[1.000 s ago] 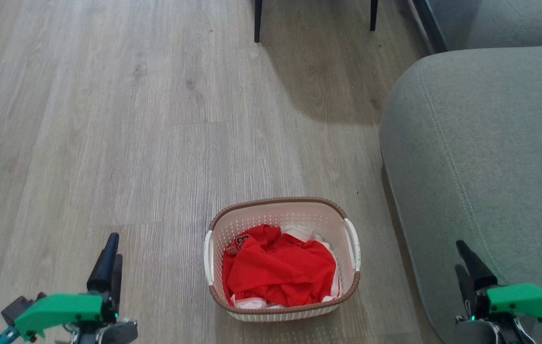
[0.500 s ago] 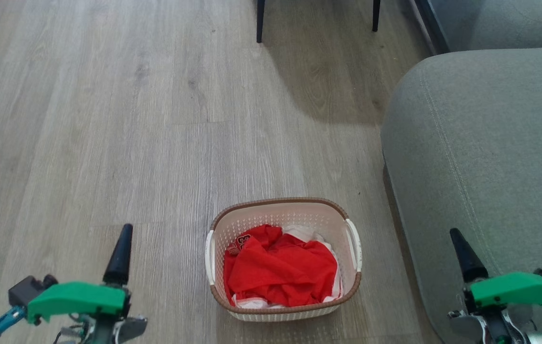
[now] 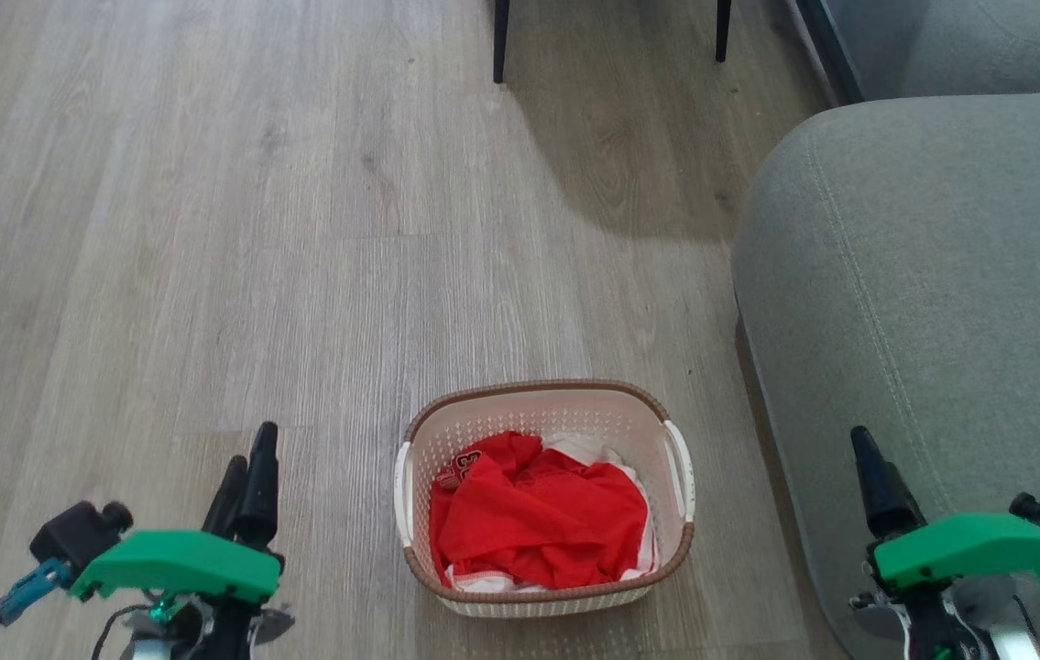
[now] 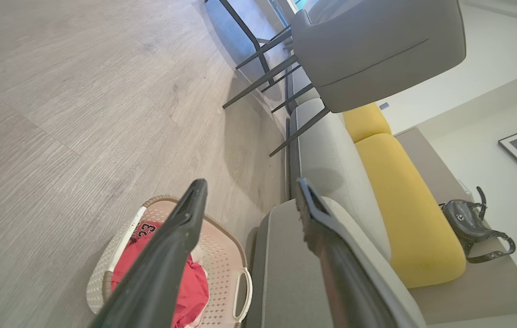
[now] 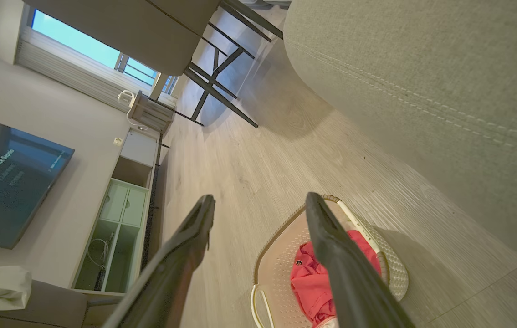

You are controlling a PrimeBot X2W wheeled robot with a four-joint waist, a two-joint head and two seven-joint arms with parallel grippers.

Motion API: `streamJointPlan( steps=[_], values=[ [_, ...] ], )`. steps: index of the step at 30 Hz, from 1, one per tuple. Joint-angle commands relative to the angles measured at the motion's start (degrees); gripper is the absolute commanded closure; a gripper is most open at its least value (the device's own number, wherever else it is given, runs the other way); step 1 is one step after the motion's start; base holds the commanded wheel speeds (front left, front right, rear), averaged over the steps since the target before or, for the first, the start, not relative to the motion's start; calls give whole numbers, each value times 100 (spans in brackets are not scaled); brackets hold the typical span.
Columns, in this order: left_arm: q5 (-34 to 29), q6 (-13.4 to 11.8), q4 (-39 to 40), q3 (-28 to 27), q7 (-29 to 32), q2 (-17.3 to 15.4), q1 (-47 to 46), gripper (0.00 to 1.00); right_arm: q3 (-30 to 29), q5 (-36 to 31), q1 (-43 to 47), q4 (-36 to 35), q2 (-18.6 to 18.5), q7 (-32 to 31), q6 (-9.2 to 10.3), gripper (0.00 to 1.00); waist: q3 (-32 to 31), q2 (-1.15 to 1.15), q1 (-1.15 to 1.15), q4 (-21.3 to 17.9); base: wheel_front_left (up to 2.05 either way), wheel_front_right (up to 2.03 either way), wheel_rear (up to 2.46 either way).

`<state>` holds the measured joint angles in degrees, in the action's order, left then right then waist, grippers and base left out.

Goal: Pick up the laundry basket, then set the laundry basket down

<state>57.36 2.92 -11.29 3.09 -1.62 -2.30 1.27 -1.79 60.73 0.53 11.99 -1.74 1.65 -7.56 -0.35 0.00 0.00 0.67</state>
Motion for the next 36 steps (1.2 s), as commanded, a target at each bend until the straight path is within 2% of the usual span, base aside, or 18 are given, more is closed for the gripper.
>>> streamJointPlan(
  steps=[1,36],
  values=[
    [-184,-38,266,-43,-73,-70,-154,0,76,-181,-114,-253,-56,67,3,0,-2,0,0,0,0,0,0],
    [-2712,-647,774,353,-660,-304,260,0,475,-2615,70,-608,-83,655,5,0,-136,0,0,1,0,0,0]
  ],
)
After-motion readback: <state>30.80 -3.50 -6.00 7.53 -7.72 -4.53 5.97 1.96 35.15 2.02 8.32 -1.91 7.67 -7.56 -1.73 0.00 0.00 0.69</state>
